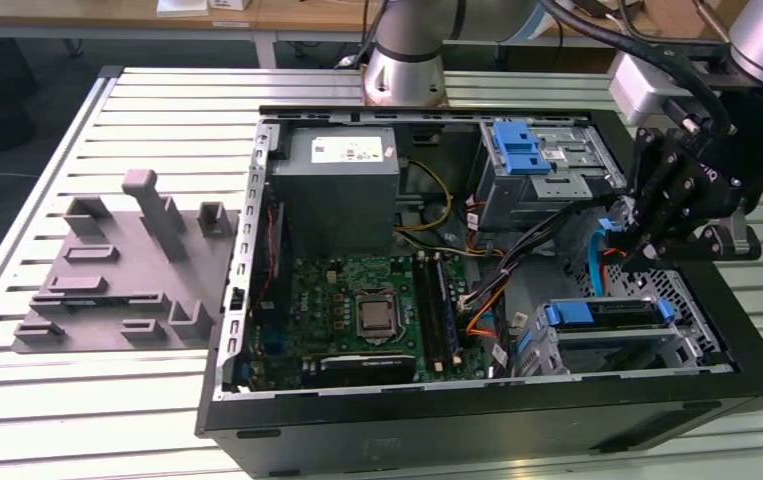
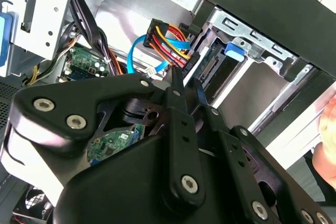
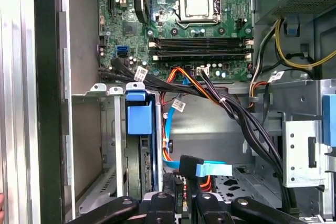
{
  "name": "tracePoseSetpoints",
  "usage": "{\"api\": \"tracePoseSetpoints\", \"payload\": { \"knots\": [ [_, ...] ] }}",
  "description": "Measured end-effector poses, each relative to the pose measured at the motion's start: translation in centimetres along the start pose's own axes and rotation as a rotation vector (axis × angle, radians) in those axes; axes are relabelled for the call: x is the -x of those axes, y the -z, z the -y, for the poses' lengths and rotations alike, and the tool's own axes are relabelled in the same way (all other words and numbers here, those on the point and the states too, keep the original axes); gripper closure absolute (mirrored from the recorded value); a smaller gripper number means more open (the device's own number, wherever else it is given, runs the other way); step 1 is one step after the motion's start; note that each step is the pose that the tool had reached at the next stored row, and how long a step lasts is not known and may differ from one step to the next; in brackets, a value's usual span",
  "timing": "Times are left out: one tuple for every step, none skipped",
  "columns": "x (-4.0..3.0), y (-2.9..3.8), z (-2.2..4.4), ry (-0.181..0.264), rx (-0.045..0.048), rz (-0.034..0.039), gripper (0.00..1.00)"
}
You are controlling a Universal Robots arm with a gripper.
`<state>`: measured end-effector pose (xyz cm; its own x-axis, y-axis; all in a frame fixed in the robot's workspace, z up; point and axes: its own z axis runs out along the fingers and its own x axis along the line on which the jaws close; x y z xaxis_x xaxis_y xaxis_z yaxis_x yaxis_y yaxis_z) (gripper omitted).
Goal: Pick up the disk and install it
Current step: 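Insert the first disk wire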
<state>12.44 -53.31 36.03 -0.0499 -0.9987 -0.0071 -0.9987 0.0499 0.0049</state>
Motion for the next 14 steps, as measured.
{"api": "tracePoseSetpoints", "payload": {
  "knots": [
    [0.00, -0.06, 0.01, 0.000, 0.0000, 0.0000, 0.76],
    [0.00, -0.12, 0.01, 0.000, 0.0000, 0.0000, 0.76],
    [0.00, -0.18, 0.01, 0.000, 0.0000, 0.0000, 0.76],
    [0.00, -0.24, 0.01, 0.000, 0.0000, 0.0000, 0.76],
    [0.00, -0.31, 0.01, 0.000, -0.0001, 0.0000, 0.76],
    [0.00, -0.36, 0.01, 0.000, -0.0001, 0.0000, 0.76],
    [0.00, -0.42, 0.02, 0.000, -0.0001, 0.0000, 0.76],
    [0.00, -0.48, 0.02, 0.000, -0.0001, 0.0000, 0.76],
    [0.00, -0.53, 0.03, 0.000, -0.0001, 0.0000, 0.76],
    [0.00, -0.59, 0.03, 0.000, 0.0000, 0.0000, 0.76],
    [0.00, -0.64, 0.04, 0.000, 0.0000, 0.0000, 0.76],
    [0.00, -0.68, 0.04, 0.000, -0.0001, -0.0001, 0.77],
    [0.00, -0.71, 0.04, 0.000, -0.0001, -0.0001, 0.77],
    [0.00, -0.72, 0.05, 0.000, -0.0001, -0.0002, 0.84]
  ]
}}
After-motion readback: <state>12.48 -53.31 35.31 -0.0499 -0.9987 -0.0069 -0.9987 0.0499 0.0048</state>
